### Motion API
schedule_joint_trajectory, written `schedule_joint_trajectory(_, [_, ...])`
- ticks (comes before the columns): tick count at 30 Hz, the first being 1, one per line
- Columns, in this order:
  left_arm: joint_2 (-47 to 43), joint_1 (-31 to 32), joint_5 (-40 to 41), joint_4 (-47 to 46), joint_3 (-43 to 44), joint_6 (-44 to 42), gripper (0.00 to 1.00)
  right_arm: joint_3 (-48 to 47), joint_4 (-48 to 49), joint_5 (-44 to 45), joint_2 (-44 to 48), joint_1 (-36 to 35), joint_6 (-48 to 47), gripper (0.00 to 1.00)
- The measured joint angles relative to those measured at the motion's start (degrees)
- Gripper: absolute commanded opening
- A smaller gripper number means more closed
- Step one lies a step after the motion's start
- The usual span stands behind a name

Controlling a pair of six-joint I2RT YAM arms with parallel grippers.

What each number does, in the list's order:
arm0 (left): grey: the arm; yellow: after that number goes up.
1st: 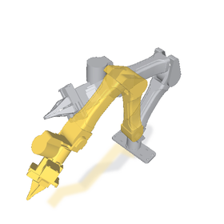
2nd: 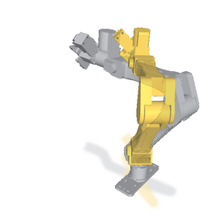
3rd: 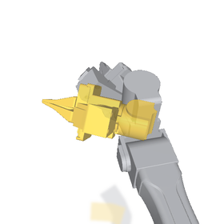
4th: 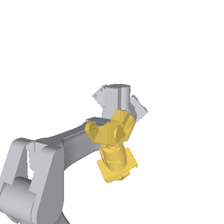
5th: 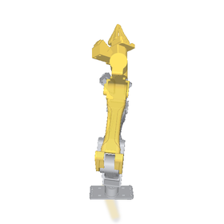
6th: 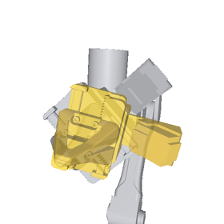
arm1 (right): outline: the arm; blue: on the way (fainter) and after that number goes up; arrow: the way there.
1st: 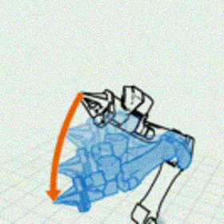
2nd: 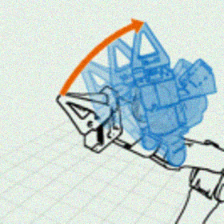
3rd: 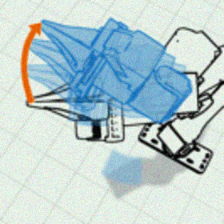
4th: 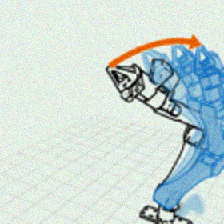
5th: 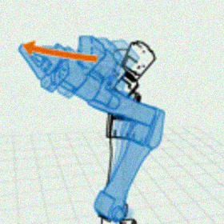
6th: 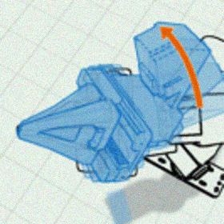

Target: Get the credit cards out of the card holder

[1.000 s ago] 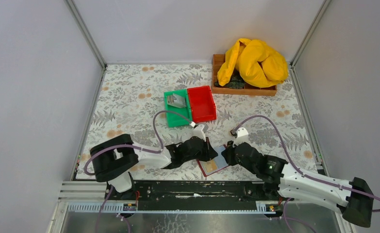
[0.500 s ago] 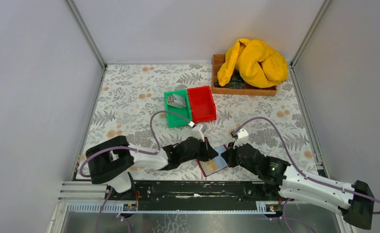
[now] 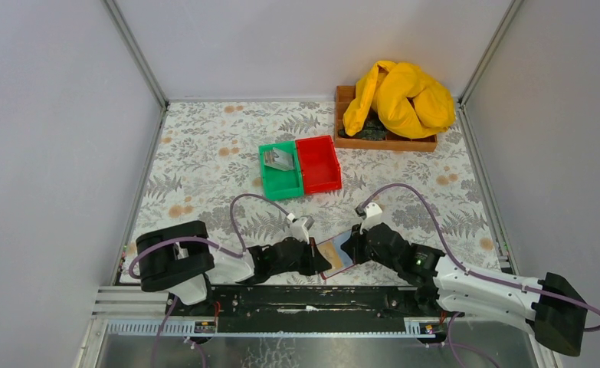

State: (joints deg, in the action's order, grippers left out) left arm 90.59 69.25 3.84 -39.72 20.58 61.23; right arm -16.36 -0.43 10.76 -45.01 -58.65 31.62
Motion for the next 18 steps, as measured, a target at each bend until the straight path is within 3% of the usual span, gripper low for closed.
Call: schedule_joint_trajectory(18, [-4.13, 0.83, 2.16, 0.92, -2.78, 1.90, 0.00, 1.29, 7.17, -3.56, -6.51, 0.11, 1.73, 0.00])
